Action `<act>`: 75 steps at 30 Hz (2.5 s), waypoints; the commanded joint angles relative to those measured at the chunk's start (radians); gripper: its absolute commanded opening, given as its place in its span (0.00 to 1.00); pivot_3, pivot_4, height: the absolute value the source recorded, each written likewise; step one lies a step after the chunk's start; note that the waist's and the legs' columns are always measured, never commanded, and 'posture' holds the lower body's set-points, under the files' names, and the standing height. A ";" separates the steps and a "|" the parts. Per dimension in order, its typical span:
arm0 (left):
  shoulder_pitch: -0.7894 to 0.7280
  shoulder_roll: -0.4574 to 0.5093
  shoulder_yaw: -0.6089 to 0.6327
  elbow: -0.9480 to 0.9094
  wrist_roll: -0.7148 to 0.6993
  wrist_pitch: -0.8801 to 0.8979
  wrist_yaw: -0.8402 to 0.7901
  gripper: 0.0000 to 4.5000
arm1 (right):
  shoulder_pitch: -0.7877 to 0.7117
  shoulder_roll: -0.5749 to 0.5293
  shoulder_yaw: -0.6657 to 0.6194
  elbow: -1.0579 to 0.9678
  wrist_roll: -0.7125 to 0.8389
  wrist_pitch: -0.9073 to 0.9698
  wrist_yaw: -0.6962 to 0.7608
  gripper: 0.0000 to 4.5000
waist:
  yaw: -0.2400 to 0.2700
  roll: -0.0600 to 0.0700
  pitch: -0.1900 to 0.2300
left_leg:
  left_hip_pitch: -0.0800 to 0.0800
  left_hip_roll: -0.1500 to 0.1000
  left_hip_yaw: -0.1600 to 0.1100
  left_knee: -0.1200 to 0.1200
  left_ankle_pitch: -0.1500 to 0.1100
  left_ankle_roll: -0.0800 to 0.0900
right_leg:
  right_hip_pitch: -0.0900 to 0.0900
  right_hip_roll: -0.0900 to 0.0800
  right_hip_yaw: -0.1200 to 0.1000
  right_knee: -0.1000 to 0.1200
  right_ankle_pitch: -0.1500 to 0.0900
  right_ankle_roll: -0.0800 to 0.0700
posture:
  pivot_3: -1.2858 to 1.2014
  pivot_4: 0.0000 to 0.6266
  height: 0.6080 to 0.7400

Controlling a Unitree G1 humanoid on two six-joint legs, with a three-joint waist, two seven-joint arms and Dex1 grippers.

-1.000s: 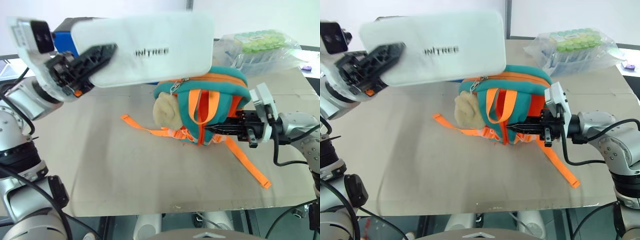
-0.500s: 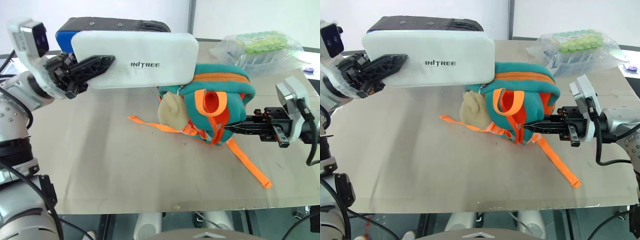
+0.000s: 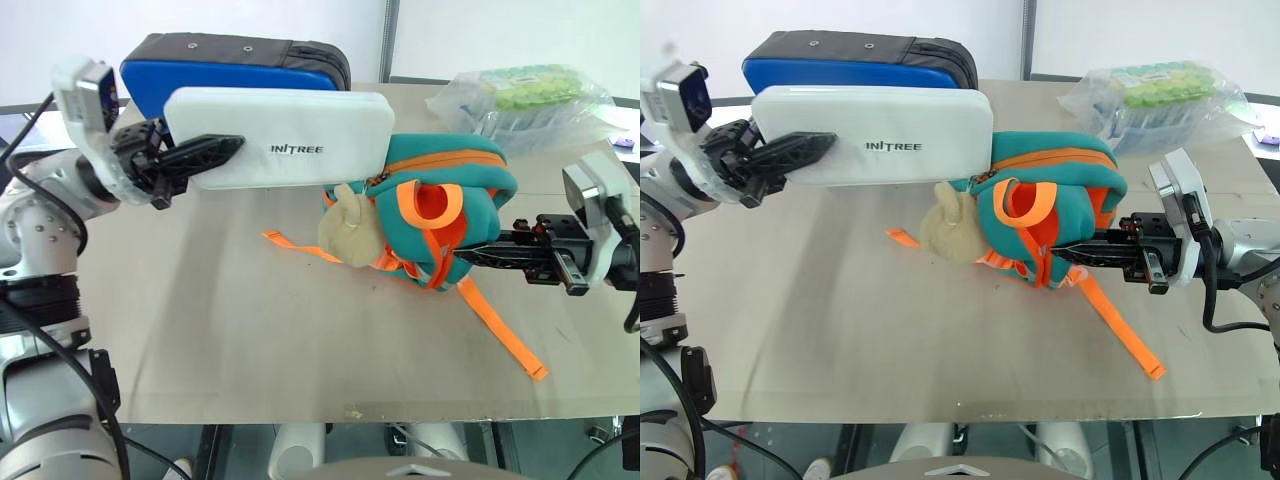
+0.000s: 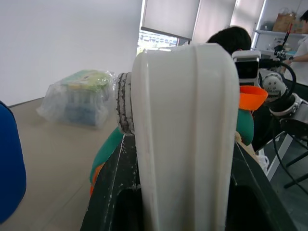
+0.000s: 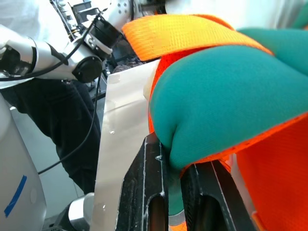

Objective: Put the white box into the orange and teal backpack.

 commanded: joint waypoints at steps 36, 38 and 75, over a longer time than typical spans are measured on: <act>-0.212 -0.424 -0.398 0.008 0.415 -0.196 0.078 0.23 | -0.079 0.056 -0.033 -0.085 0.119 0.013 -0.070 0.02 | 0.004 0.000 0.000 | -0.002 0.000 -0.002 0.009 0.000 0.000 | 0.003 0.002 -0.001 0.002 0.000 0.000 | 0.52 0.24 1.00; -0.238 -0.515 -0.460 0.046 0.491 -0.216 0.157 0.23 | -0.075 0.060 -0.034 -0.093 0.128 0.013 -0.083 0.02 | 0.008 0.000 0.000 | -0.003 -0.001 -0.003 0.013 -0.002 0.003 | 0.005 0.002 0.000 0.002 0.000 0.001 | 0.52 0.24 1.00; 0.247 -0.374 -0.187 -0.453 0.012 0.242 0.336 0.98 | 0.029 0.080 -0.023 -0.175 0.190 0.006 -0.219 0.00 | -0.007 0.005 -0.001 | 0.001 0.001 -0.003 0.013 -0.003 0.005 | 0.008 0.007 0.007 0.002 0.002 0.003 | 0.52 0.24 1.00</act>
